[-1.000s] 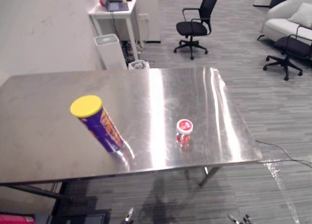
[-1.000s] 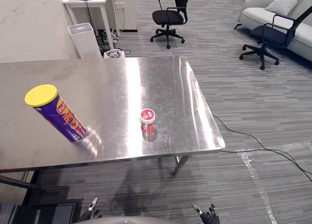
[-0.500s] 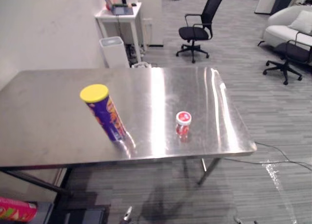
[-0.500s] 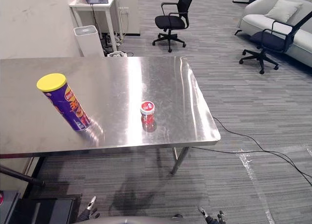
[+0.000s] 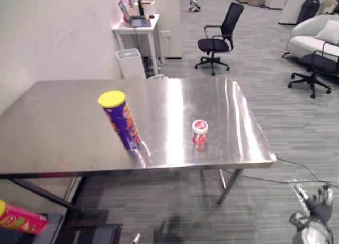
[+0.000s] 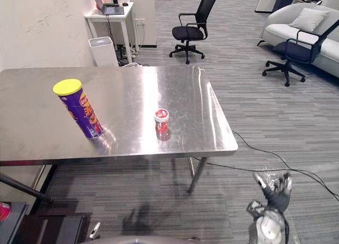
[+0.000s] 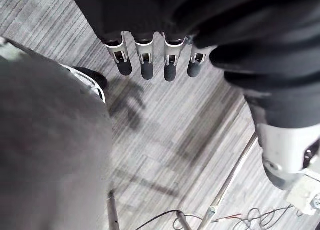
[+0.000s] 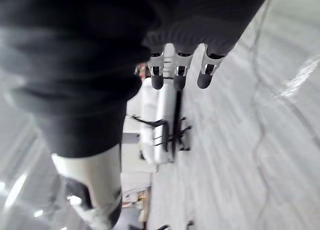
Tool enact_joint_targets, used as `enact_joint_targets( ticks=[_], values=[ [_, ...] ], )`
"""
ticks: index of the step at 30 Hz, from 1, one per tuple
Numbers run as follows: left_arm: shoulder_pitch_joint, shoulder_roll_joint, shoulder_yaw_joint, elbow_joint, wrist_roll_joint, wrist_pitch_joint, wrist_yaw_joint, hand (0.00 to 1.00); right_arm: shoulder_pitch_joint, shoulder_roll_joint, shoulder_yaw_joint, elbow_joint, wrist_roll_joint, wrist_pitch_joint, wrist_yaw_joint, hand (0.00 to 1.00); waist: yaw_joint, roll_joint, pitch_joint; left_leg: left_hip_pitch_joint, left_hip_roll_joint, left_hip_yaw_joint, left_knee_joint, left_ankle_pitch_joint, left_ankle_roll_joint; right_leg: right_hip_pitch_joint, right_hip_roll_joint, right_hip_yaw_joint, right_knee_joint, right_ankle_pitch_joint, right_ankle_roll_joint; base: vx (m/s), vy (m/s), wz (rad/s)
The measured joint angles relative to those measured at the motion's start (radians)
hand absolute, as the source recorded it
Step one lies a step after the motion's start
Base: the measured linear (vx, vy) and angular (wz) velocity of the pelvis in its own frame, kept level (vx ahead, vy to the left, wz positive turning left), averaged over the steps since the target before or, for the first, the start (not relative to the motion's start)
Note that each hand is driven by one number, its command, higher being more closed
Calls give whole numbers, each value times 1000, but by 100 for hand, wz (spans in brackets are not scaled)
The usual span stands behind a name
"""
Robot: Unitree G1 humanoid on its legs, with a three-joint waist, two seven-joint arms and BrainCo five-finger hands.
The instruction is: Put the gum and the chips on the shelf.
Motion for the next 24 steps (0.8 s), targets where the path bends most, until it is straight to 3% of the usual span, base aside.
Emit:
enact_joint_targets(
  ticks=[4,9,14,18,24],
  values=[
    [6,0,-6,-5,9,-1,-1,0,-24,-19,6,-200,-18,55,137,0,-2,12,-9,-1,6,9,1,-3,1,-12,8,2,-2,4,5,148,-11,-7],
    [15,1,-15,-16,45,-18,-3,0,-37,-104,86,-444,-21,115,371,0,-7,19,-13,9,18,11,8,-2,1,-14,27,18,2,15,-11,123,-34,-8],
    [14,19,-52,-16,69,-22,-6,0,-52,-164,128,-497,26,180,549,0,-9,20,-11,16,24,8,8,-5,-3,-18,25,25,17,15,-11,33,-38,-4],
    [13,27,-75,-16,73,-23,-8,0,-62,-194,172,-500,110,250,605,0,-8,25,-2,16,30,6,8,-20,-11,-32,28,25,38,15,-11,-35,-30,-3],
    [7,34,-97,-14,73,-23,-8,0,-95,-198,288,-519,110,273,639,0,-5,27,28,-6,28,-16,34,-34,-6,-33,22,14,38,7,-2,-85,-44,4]
  ],
)
